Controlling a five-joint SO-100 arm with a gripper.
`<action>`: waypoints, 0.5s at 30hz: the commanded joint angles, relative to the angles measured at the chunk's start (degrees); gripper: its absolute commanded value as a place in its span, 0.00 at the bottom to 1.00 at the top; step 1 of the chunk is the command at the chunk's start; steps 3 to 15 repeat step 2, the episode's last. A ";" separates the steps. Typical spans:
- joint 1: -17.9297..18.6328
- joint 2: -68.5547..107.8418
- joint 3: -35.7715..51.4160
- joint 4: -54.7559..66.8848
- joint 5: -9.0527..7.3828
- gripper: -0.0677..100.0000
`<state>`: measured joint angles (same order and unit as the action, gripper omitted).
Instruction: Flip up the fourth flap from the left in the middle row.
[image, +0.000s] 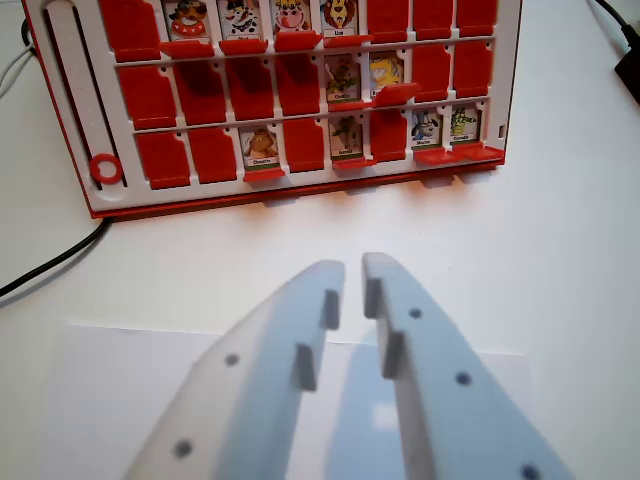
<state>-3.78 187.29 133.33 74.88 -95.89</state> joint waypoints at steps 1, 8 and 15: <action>-0.09 0.18 -2.02 -1.93 -0.70 0.02; -0.18 0.18 -2.02 -2.02 -0.62 0.02; -0.18 0.18 -2.02 -2.02 -0.62 0.02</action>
